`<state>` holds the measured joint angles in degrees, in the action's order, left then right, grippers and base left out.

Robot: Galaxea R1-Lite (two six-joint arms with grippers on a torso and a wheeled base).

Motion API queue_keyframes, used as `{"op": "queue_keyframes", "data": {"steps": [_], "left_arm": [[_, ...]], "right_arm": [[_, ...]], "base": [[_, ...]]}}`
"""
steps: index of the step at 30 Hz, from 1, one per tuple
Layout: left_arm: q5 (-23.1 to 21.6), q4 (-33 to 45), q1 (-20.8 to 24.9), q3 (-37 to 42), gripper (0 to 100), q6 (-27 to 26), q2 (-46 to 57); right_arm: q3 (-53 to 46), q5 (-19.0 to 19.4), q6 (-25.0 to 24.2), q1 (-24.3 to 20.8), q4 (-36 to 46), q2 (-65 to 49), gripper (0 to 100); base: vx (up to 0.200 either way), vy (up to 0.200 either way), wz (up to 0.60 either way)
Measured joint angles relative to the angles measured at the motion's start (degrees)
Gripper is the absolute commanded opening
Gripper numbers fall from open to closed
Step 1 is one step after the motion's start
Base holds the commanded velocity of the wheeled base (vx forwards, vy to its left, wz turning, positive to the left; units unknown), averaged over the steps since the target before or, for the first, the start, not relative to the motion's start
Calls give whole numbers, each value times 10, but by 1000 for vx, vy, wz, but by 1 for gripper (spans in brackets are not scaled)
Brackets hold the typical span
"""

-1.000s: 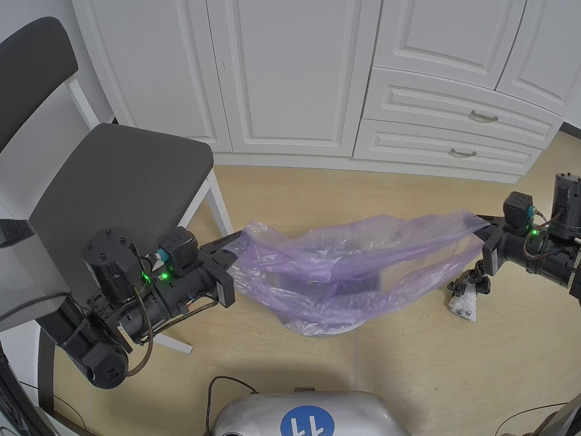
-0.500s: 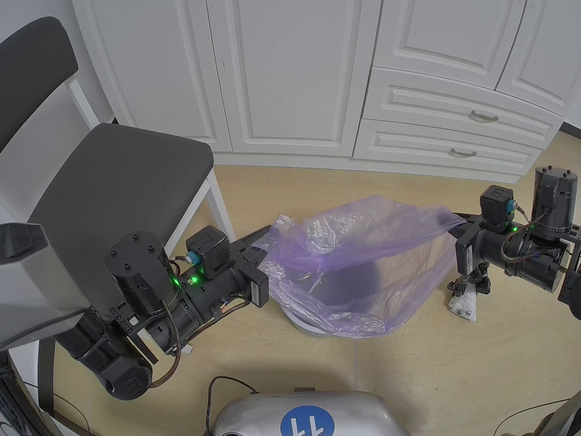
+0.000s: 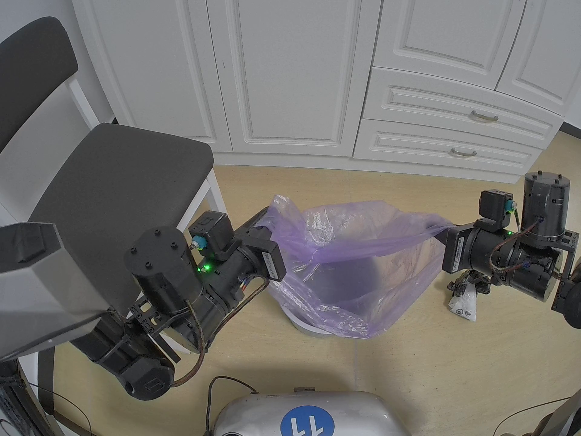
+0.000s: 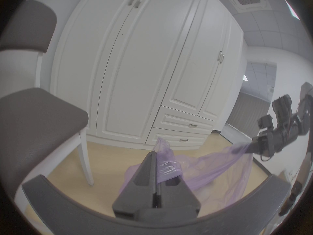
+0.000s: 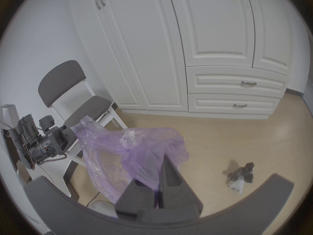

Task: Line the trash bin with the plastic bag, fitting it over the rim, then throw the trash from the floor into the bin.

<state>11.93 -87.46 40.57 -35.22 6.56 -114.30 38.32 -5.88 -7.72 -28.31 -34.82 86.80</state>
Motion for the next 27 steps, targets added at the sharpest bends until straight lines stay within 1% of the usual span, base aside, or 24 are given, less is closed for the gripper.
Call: {"op": "queue_keyframes", "data": {"steps": [4, 13, 19, 24, 27], "left_arm": [[9, 0, 12, -12, 0, 33, -16], [10, 0, 31, -16, 0, 48, -42], [11, 0, 32, -19, 0, 65, -58], [11, 3, 30, -27, 0, 84, -70], [10, 5, 28, -36, 0, 91, -79]], "right_arm": [[0, 2, -13, -4, 0, 12, 0], [5, 4, -65, -59, 2, 33, 0], [14, 8, -99, -80, 9, 68, 0], [39, 9, -118, -84, 78, 91, 0], [66, 10, -131, -79, 147, 98, 0]], "base": [[0, 0, 0], [0, 0, 0], [0, 0, 0], [0, 0, 0], [0, 0, 0]]}}
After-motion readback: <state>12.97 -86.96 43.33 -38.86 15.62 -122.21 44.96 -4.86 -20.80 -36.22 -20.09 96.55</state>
